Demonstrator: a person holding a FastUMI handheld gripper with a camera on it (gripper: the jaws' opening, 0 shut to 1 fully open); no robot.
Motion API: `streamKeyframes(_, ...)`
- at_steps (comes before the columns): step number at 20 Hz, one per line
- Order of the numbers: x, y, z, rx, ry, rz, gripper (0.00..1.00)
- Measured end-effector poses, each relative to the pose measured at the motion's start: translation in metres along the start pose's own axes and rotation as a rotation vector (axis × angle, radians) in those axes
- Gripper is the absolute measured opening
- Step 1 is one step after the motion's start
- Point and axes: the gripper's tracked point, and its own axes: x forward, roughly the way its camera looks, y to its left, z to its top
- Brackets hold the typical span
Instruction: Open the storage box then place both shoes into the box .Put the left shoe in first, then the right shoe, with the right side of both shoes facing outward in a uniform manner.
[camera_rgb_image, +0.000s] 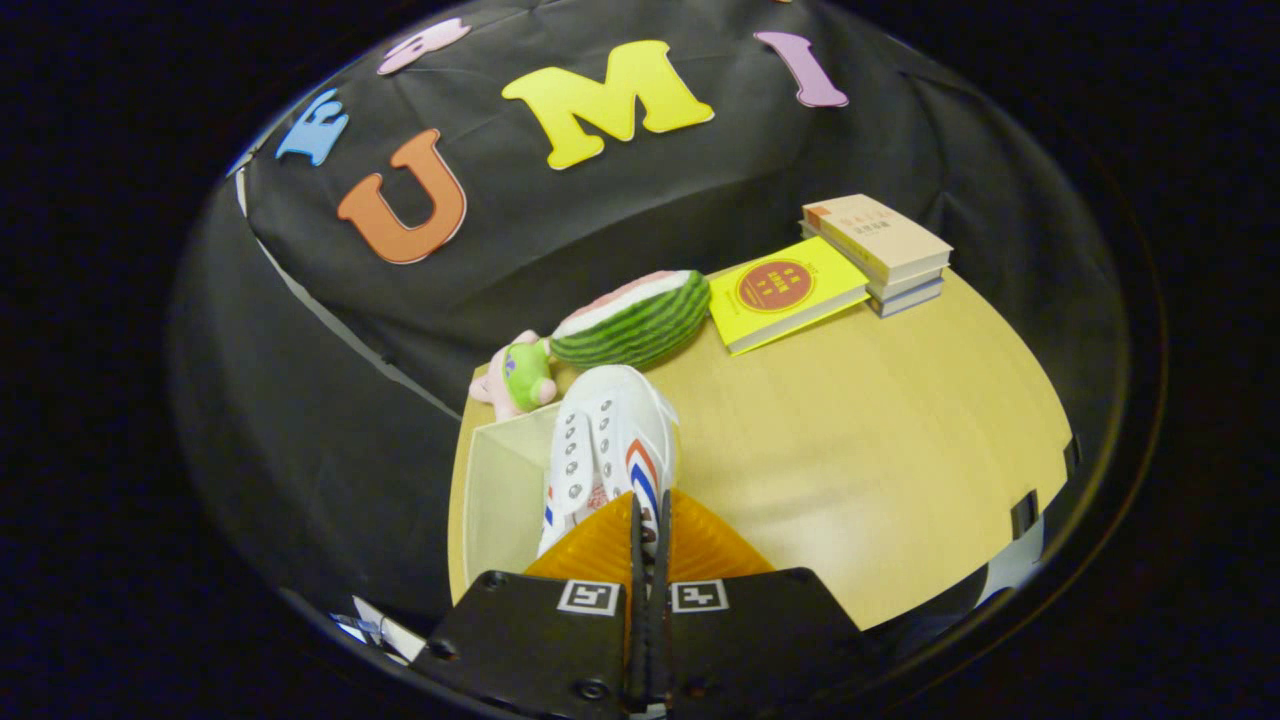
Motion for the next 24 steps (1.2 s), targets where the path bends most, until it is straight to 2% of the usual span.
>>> streamKeyframes(4,0.030,0.037,-0.022,0.049,0.017,0.036,0.06)
streamKeyframes(10,0.067,0.047,-0.034,-0.011,0.018,-0.038,0.06)
streamKeyframes(14,0.087,0.049,-0.040,0.018,0.026,-0.044,0.06)
streamKeyframes(15,0.090,0.053,-0.043,0.012,0.042,-0.020,0.06)
streamKeyframes(16,0.092,0.060,-0.040,-0.015,0.036,0.027,0.13)
streamKeyframes(17,0.093,0.065,-0.038,-0.044,0.035,0.057,0.43)
streamKeyframes(18,0.088,0.057,-0.037,-0.079,0.026,0.028,0.74)
streamKeyframes(19,0.080,0.041,-0.038,-0.124,0.021,-0.048,1.00)
streamKeyframes(21,0.070,0.029,-0.024,-0.206,-0.043,-0.115,1.00)
streamKeyframes(24,0.049,0.025,-0.014,-0.253,-0.101,-0.147,1.00)
